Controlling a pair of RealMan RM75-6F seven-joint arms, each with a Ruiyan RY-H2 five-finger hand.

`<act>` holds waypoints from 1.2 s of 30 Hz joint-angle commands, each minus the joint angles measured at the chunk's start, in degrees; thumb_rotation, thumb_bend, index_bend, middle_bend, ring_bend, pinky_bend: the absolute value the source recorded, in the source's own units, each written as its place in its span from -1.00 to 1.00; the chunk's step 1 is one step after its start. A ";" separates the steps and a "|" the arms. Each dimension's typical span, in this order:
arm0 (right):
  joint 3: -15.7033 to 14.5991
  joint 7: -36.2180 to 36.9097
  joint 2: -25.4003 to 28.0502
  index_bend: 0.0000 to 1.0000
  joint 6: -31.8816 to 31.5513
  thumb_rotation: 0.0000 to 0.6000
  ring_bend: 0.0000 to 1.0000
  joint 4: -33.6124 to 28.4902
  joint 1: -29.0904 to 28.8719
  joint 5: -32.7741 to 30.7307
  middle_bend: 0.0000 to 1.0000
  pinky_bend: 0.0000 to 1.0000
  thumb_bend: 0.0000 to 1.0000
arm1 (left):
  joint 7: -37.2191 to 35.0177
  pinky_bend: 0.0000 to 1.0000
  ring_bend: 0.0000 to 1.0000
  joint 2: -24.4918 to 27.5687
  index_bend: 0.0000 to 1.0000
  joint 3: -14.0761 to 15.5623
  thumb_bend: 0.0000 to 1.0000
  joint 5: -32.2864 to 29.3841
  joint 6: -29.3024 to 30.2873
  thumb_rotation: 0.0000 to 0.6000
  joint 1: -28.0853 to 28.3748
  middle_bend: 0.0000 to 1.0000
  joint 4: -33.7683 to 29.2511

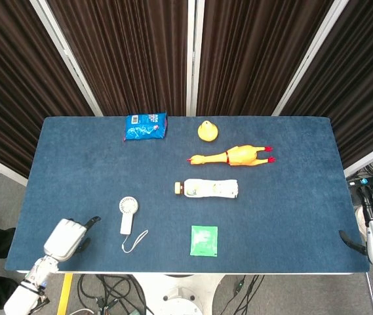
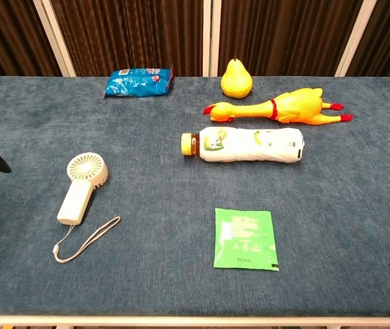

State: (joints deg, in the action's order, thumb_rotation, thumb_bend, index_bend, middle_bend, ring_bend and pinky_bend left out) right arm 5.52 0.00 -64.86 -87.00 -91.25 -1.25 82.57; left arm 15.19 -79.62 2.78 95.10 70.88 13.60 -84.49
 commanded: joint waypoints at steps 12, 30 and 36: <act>1.59 -0.36 -0.54 -1.00 3.11 1.00 -1.00 0.86 -1.56 -3.61 -1.00 -1.00 -0.80 | -2.75 0.43 0.51 -2.95 -0.51 -1.60 -0.24 -3.26 -5.05 1.00 4.66 0.66 5.55; 1.76 -1.80 -0.63 -1.00 4.20 1.00 -1.00 -0.11 -2.43 -4.39 -1.00 -1.00 -0.80 | -4.36 0.42 0.51 -7.05 -0.51 0.47 -0.23 2.95 -1.82 1.00 7.97 0.64 11.75; 1.62 -2.24 -0.54 -1.00 4.20 1.00 -1.00 -0.52 -2.43 -4.42 -1.00 -1.00 -0.80 | -4.54 0.42 0.51 -7.73 -0.51 0.89 -0.23 2.74 -2.42 1.00 8.67 0.64 11.81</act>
State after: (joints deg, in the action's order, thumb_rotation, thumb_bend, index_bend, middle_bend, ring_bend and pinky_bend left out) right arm 7.14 -2.24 -65.41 -82.80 -91.76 -3.68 78.16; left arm 10.71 -87.30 3.62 97.81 68.45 22.23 -72.68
